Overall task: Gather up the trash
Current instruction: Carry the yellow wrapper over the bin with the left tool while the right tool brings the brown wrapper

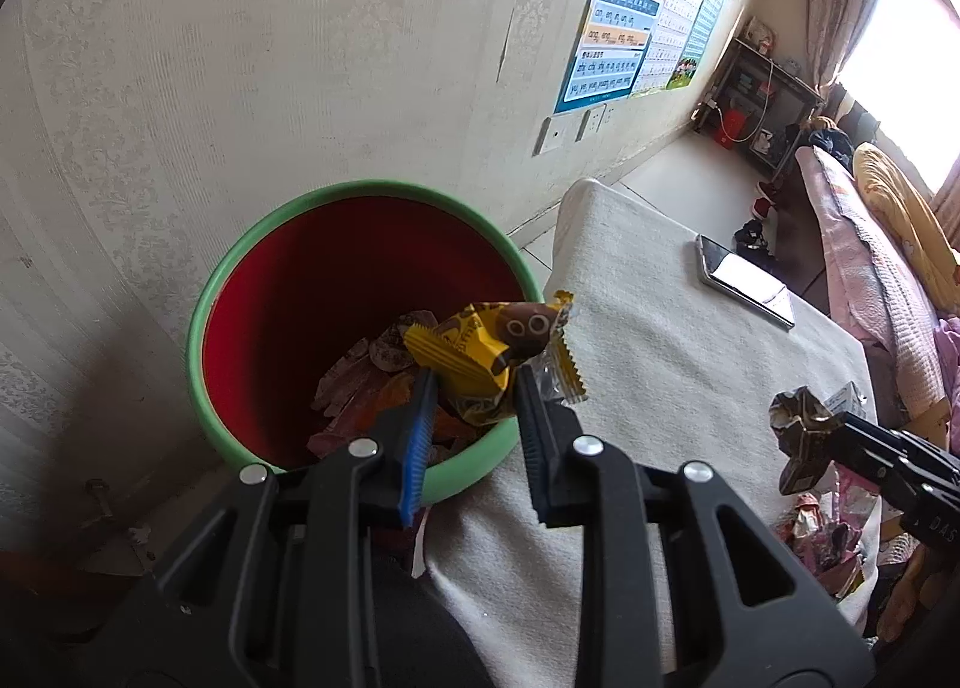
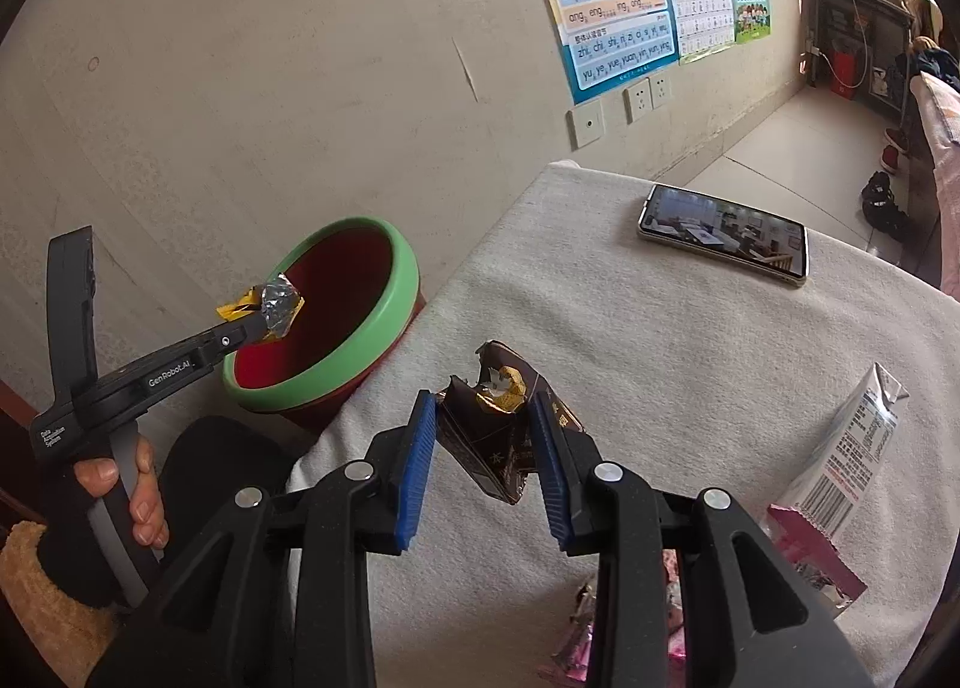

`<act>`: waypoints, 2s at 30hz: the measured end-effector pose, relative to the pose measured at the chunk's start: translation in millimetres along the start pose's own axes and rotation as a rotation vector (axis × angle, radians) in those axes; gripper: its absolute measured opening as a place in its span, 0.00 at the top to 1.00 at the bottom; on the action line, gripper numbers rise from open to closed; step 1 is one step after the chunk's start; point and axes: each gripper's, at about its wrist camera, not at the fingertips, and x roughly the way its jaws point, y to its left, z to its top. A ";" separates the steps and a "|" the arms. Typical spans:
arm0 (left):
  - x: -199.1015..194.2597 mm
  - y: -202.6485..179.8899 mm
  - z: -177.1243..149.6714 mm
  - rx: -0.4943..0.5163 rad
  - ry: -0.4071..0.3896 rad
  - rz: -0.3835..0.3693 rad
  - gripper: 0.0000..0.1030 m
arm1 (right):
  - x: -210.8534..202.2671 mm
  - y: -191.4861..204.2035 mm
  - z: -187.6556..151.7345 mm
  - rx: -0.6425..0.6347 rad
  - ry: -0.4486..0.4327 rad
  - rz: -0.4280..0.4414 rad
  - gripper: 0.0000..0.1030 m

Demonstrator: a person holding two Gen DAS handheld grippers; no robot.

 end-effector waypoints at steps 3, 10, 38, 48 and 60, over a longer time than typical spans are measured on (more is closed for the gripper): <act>0.1 8.6 3.2 -0.013 0.000 0.010 0.75 | 6.6 12.6 3.9 -0.025 0.004 0.016 0.69; -1.6 23.0 8.1 -0.019 -0.006 0.039 0.75 | 19.9 37.1 13.3 -0.062 0.015 0.054 0.69; 5.1 63.0 16.3 -0.071 0.019 0.103 0.75 | 78.3 81.3 46.8 -0.069 0.065 0.140 0.69; 16.9 71.5 20.2 -0.104 0.044 0.110 0.75 | 88.3 86.2 55.6 -0.045 0.073 0.160 0.69; 26.5 74.3 24.8 -0.137 0.077 0.107 0.75 | 105.6 102.8 72.6 -0.041 0.098 0.190 0.69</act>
